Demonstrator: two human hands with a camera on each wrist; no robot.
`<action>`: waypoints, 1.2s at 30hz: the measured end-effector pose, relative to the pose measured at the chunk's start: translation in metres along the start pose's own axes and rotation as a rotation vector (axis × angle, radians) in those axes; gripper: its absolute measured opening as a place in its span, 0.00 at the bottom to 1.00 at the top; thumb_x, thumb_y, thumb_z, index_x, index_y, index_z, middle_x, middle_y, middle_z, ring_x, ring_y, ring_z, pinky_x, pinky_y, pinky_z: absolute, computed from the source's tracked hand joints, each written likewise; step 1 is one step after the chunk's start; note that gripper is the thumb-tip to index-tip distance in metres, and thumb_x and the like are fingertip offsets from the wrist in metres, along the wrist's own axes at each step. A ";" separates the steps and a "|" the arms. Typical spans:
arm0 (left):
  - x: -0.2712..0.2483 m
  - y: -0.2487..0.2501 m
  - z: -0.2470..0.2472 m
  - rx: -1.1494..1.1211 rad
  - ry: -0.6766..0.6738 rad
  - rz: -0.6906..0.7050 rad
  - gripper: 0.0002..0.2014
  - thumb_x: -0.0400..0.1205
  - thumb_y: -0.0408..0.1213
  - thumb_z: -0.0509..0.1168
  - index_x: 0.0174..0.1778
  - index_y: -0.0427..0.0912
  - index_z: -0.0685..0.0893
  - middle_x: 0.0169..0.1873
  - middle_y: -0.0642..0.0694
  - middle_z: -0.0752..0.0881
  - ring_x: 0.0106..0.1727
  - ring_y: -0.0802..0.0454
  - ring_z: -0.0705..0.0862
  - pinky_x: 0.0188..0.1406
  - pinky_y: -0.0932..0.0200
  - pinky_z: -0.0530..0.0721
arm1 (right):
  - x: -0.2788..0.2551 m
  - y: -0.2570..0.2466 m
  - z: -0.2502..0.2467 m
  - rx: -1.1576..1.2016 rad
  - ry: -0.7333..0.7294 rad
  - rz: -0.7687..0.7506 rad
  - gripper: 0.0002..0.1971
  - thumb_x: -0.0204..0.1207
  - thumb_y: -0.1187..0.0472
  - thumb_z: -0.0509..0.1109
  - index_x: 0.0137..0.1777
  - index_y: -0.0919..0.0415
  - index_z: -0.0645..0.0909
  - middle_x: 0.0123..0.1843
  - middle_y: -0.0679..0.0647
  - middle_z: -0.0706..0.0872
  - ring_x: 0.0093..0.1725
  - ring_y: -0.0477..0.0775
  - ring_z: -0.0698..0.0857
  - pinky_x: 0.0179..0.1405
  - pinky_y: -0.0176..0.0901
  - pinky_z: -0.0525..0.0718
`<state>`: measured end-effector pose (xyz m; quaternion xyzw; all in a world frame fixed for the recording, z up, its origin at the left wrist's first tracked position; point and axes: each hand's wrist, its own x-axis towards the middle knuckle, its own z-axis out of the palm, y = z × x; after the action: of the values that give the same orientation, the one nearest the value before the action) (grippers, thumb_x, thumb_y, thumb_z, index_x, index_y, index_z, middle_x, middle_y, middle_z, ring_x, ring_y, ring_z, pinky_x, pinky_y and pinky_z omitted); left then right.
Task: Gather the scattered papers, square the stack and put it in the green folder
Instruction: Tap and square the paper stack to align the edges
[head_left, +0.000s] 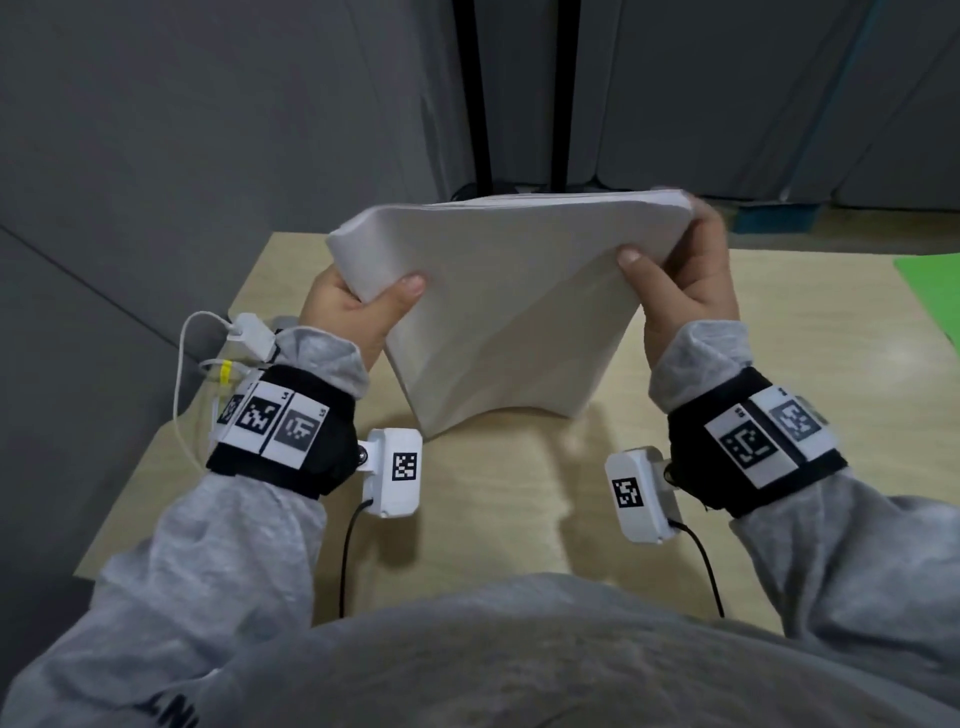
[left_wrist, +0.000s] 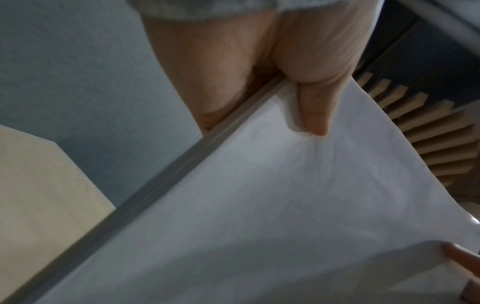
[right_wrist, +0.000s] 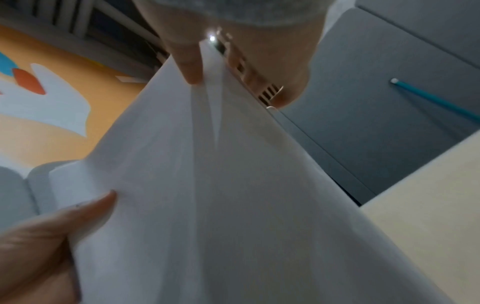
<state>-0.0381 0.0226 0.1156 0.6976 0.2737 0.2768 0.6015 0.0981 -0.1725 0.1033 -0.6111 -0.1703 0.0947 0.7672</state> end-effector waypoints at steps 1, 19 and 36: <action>0.000 -0.001 -0.001 -0.006 -0.006 0.000 0.09 0.62 0.47 0.78 0.36 0.54 0.90 0.37 0.52 0.91 0.48 0.44 0.89 0.54 0.43 0.87 | -0.001 0.003 0.000 -0.032 0.017 -0.009 0.24 0.70 0.58 0.71 0.66 0.47 0.71 0.64 0.47 0.83 0.61 0.39 0.82 0.60 0.40 0.81; 0.001 0.004 -0.007 0.177 0.037 0.000 0.06 0.71 0.42 0.76 0.37 0.52 0.84 0.32 0.59 0.86 0.36 0.64 0.86 0.44 0.60 0.85 | -0.006 0.002 0.020 -0.239 -0.135 0.017 0.16 0.79 0.64 0.69 0.49 0.36 0.79 0.40 0.36 0.87 0.40 0.30 0.85 0.45 0.33 0.84; -0.004 0.018 0.009 0.219 -0.032 0.205 0.09 0.79 0.38 0.70 0.53 0.53 0.84 0.33 0.64 0.86 0.37 0.74 0.83 0.37 0.78 0.78 | -0.012 -0.007 0.028 -0.167 -0.023 -0.167 0.14 0.78 0.67 0.66 0.53 0.45 0.82 0.49 0.41 0.87 0.50 0.42 0.85 0.51 0.37 0.83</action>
<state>-0.0338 0.0118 0.1317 0.7876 0.2201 0.2940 0.4947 0.0758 -0.1532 0.1139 -0.6555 -0.2366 0.0228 0.7168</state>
